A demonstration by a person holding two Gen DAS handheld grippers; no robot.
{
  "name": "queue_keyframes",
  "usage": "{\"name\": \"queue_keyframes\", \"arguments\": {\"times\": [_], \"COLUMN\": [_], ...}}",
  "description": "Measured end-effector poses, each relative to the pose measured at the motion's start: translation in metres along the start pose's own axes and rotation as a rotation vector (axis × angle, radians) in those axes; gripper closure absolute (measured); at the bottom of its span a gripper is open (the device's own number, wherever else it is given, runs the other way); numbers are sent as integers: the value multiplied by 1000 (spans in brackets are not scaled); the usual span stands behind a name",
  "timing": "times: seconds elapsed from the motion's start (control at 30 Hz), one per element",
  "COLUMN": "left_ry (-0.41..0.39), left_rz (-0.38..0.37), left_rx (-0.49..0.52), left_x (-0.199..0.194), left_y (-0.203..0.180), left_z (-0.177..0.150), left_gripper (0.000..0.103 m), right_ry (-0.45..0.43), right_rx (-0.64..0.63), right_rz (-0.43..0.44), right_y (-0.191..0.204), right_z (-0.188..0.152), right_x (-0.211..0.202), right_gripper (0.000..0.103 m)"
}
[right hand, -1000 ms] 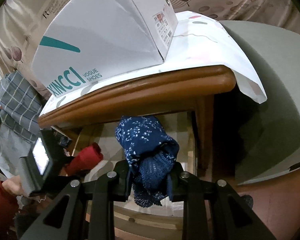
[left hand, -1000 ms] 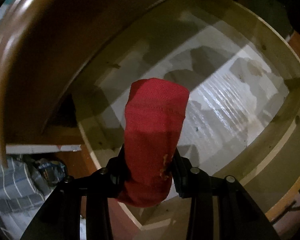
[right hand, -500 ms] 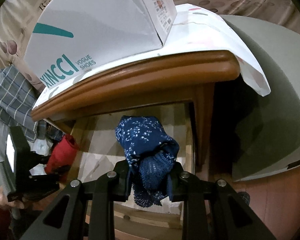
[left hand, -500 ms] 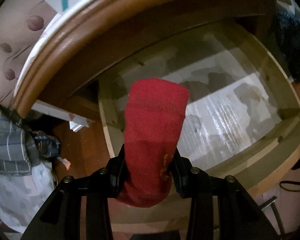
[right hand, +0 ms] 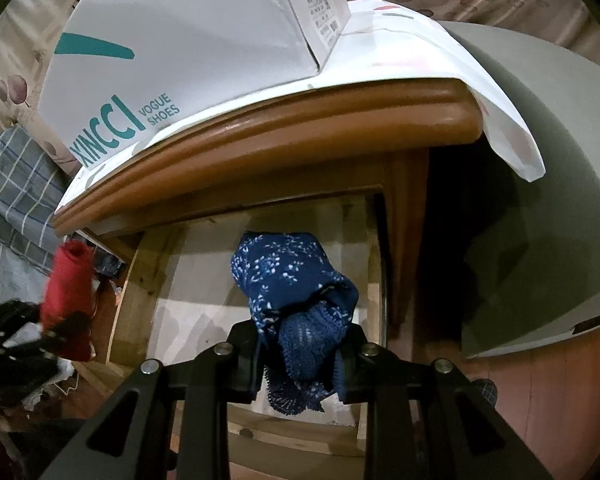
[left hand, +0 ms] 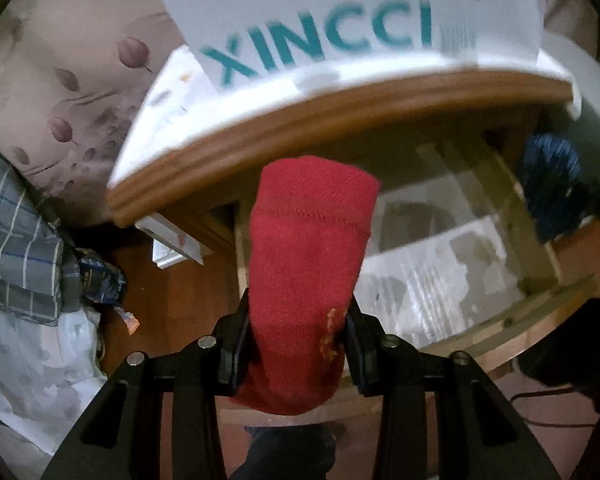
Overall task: Take underwear out of drawer
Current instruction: 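Lift the red sock and carry it to the shoe box with the left gripper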
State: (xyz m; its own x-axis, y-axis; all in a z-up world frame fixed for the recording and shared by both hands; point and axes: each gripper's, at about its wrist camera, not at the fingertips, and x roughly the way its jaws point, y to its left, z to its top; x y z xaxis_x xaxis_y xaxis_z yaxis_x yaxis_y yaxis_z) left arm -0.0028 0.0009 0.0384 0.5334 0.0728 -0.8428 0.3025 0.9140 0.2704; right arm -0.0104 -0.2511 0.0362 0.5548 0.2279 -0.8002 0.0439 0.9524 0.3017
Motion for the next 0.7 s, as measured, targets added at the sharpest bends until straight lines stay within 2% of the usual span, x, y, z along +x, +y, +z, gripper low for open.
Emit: {"name": "queue_keyframes", "arguments": {"times": [0.23,0.4,0.57,0.7], "left_ry": [-109,-222,-293,-294], "left_rz": [0,24,27,-15], "left_rx": [-71,-102,-107,-118], "left_x": [-62,-118,-148,-148], "left_y": [38,67,80,81], "left_z": [24,62,102,141], "left_gripper": [67,67,67,67], "right_ry": [0,-3,-11,-29], "right_rx": [-4,4,10,-20], "right_rz": [3,5,6,-40], "right_y": [0,-2,-1,3], "right_z": [0,0,1,1], "right_x": [0,-3,-5,-8], "right_gripper": [77,77,77,77]}}
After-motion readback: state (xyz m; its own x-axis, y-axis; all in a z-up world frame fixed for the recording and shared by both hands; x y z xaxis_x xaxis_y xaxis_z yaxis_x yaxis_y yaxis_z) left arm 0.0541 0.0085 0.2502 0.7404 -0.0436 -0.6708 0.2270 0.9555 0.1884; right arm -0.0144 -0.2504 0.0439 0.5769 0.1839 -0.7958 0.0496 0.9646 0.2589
